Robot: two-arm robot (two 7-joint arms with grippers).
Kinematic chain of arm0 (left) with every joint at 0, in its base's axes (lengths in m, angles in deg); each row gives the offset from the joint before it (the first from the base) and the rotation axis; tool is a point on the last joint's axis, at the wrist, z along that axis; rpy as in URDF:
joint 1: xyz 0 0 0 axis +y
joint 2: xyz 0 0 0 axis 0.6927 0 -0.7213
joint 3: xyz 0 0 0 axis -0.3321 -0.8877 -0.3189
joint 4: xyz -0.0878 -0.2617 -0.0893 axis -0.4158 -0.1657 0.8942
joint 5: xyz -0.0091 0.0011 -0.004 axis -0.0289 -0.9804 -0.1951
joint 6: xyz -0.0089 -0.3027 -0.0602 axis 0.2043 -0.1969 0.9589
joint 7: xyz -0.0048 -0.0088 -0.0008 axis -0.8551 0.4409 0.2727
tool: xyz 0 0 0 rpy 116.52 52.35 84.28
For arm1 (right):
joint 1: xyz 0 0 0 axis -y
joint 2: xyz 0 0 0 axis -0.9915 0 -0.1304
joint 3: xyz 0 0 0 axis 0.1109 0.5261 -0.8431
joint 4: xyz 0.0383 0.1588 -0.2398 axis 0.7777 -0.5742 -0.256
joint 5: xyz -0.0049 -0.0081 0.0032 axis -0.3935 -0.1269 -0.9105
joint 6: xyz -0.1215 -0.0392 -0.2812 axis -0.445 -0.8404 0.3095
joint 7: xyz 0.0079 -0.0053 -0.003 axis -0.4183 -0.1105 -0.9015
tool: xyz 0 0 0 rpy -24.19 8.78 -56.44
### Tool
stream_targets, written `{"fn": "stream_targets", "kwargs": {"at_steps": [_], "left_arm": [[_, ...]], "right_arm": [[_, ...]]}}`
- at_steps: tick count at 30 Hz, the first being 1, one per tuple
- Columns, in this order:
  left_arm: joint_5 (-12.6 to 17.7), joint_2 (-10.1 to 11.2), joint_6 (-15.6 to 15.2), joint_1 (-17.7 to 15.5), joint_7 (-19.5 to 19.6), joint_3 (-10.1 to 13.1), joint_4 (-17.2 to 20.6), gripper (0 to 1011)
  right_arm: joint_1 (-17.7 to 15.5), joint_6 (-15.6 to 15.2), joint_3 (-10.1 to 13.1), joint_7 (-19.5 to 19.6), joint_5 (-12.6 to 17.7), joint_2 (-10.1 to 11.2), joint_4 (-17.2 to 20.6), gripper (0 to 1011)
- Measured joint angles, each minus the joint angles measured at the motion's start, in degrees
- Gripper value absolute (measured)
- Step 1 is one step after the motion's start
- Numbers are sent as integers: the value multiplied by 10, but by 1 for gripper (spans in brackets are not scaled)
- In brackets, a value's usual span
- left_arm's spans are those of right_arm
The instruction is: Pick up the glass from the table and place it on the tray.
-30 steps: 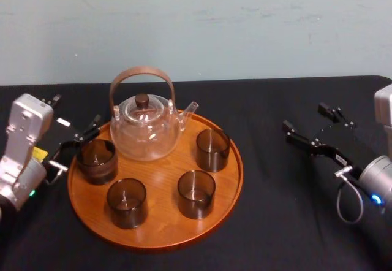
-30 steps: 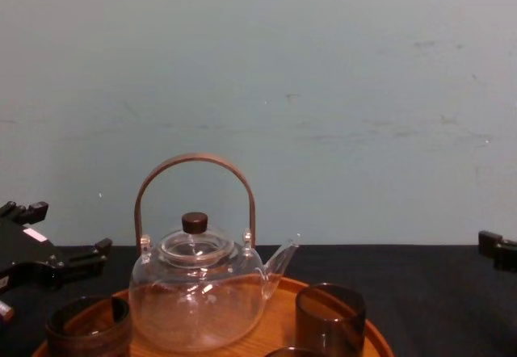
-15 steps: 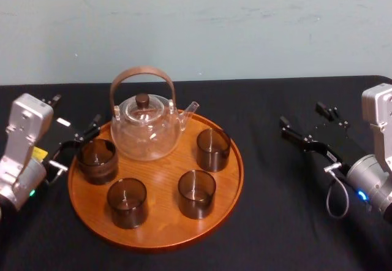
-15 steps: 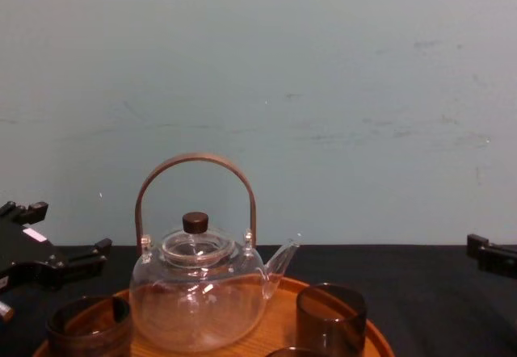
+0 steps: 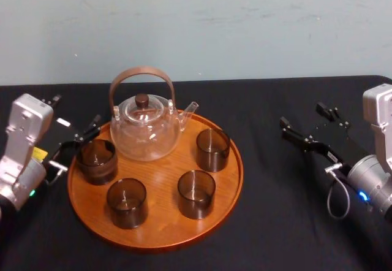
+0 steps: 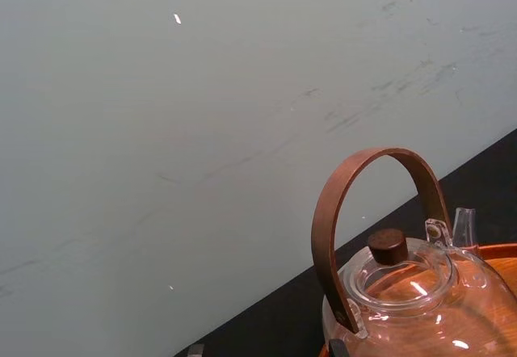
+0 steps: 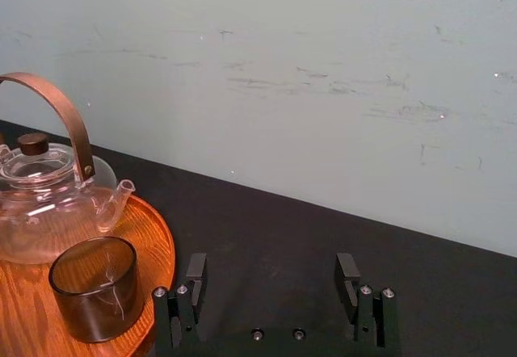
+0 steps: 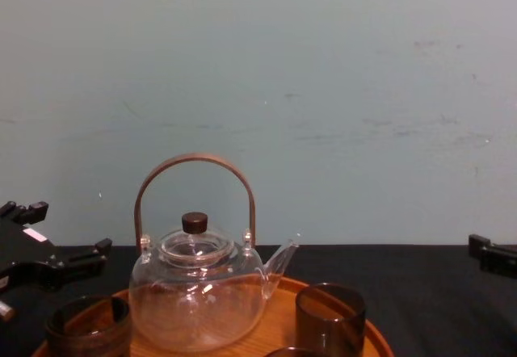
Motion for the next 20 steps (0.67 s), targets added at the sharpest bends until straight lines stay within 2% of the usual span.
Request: {"fn": "stream_targets", "kwargs": {"at_steps": [20], "left_arm": [[0, 0, 0, 0, 0, 0, 0, 1001]], "right_arm": [[-1, 0, 0, -1, 2, 1, 1, 1002]]}}
